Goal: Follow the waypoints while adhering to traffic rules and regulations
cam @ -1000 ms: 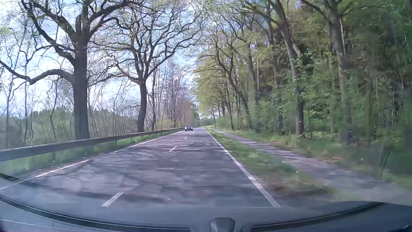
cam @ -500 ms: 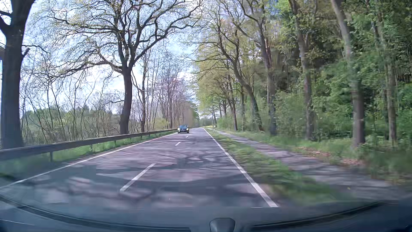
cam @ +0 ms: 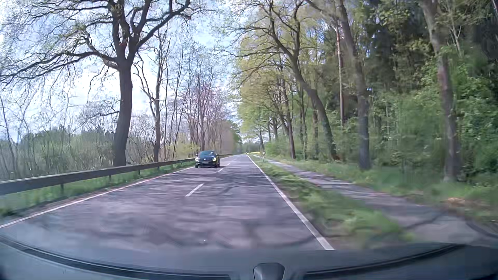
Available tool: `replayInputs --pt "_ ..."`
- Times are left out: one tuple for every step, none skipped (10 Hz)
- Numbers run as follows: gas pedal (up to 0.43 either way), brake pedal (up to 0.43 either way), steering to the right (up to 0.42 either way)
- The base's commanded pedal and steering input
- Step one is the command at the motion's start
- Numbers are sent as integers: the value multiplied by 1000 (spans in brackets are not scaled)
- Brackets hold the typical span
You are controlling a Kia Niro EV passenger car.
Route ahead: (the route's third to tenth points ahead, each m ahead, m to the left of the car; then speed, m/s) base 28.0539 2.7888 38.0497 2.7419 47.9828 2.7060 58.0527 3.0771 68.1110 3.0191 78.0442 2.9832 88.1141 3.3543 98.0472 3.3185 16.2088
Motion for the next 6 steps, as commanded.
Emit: replayInputs --pt "110 0 -7" --pt "110 0 -8" --pt "110 0 -7" --pt "110 0 -7" --pt "110 0 -7" --pt "110 0 -7"
